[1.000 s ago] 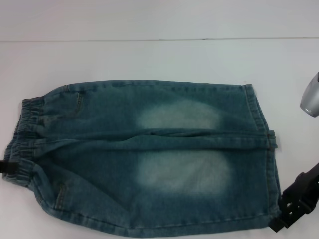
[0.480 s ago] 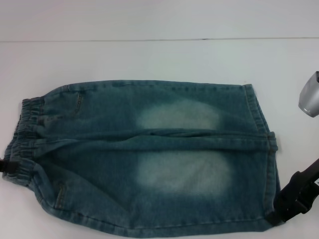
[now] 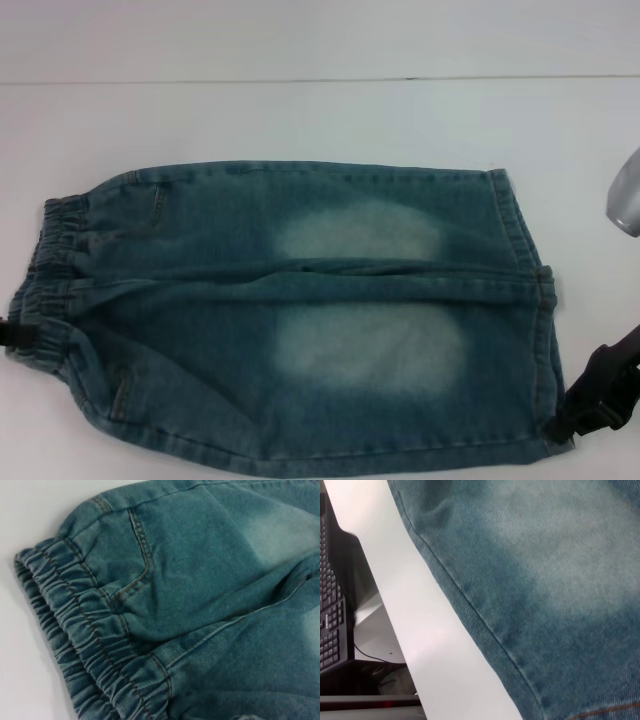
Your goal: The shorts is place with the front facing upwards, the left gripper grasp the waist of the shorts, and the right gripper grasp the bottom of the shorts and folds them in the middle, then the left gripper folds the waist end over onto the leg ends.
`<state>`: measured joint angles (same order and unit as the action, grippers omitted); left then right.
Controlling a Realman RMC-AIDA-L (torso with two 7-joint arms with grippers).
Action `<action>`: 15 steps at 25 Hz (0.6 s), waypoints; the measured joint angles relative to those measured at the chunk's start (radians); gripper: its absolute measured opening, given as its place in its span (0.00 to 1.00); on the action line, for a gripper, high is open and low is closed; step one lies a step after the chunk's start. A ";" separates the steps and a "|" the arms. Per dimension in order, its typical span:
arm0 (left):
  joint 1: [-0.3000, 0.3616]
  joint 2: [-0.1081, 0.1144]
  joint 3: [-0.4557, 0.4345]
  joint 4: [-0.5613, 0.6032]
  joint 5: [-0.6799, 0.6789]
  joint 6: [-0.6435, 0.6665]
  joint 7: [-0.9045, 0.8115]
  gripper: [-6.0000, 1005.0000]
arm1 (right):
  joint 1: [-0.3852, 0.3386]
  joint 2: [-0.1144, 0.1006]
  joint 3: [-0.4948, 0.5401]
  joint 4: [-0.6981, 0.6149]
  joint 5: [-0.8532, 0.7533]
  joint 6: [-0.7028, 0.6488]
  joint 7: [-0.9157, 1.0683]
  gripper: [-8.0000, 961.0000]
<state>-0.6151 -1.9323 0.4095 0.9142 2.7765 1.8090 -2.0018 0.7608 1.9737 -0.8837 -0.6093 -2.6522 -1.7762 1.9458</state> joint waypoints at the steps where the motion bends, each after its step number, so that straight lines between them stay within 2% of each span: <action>1: 0.000 0.001 0.000 0.000 0.000 0.001 0.000 0.08 | -0.002 -0.003 0.003 0.000 0.001 -0.001 -0.006 0.08; 5: -0.001 0.014 -0.002 0.003 0.000 0.013 -0.009 0.08 | -0.012 -0.027 0.060 0.000 0.005 -0.017 -0.040 0.05; 10: -0.015 0.032 -0.026 0.009 0.000 0.030 -0.055 0.08 | -0.026 -0.060 0.265 0.001 0.009 -0.056 -0.122 0.05; 15: -0.042 0.044 -0.069 0.005 -0.007 0.016 -0.125 0.08 | -0.056 -0.071 0.421 0.002 0.083 -0.011 -0.137 0.05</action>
<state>-0.6570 -1.8878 0.3401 0.9194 2.7695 1.8255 -2.1265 0.7043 1.9023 -0.4625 -0.6069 -2.5688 -1.7872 1.8084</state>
